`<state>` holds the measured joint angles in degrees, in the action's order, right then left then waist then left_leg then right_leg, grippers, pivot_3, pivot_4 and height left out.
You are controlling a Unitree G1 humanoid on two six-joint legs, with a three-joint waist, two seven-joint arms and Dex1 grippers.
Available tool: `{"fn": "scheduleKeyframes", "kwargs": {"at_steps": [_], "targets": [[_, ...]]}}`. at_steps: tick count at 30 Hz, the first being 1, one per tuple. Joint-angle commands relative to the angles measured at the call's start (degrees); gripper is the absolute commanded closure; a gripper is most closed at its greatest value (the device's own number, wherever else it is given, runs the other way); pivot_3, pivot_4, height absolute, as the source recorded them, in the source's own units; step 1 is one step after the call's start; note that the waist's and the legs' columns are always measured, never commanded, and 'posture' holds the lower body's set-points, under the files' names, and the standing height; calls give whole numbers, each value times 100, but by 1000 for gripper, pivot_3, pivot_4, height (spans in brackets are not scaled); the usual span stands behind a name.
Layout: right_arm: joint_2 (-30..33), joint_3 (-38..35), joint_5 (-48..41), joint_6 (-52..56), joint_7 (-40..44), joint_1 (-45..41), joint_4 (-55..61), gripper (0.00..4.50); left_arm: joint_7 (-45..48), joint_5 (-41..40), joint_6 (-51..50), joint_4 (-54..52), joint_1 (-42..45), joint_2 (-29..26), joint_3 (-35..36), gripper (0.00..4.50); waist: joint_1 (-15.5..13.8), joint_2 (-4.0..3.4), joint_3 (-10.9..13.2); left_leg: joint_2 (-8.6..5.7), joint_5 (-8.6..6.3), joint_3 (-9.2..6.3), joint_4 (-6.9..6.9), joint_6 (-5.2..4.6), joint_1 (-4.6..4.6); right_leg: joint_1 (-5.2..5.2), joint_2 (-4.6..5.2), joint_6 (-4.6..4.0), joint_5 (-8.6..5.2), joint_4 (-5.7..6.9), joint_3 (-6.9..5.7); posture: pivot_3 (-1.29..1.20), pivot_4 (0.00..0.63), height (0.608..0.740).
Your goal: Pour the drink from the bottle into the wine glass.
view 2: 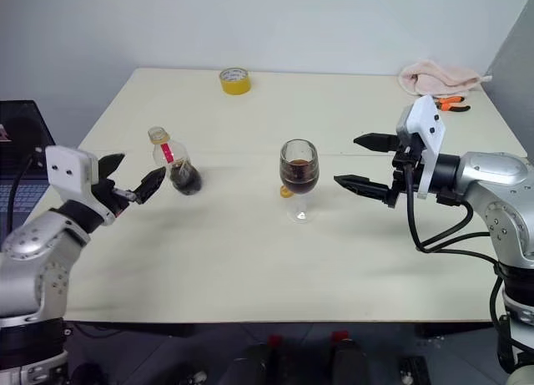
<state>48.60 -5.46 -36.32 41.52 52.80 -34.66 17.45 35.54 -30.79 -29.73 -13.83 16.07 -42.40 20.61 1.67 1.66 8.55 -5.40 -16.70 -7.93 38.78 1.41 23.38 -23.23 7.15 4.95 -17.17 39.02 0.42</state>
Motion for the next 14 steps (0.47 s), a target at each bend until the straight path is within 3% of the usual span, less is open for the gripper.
{"fn": "scheduleKeyframes", "kwargs": {"at_steps": [1,7,14], "targets": [[136,-132,34,-141,130,-107,54,0,860,-1027,-714,-678,290,-562,65,24,17,-5,0,0,0,3,-2,0,-1,0,0,0,0,-1,3,0,150,740],[285,-242,-74,-158,366,-41,115,0,1793,-1957,-1437,-783,514,-1363,150,24,43,-20,6,8,-1,11,-13,-1,-10,-2,-8,-1,-1,1,9,0,150,740],[320,-228,-145,-136,413,-54,169,0,1875,-2137,-1527,-623,945,-1381,50,24,27,-21,7,3,-1,12,-8,-2,-10,3,-6,-1,0,-1,9,0,150,740]]}}
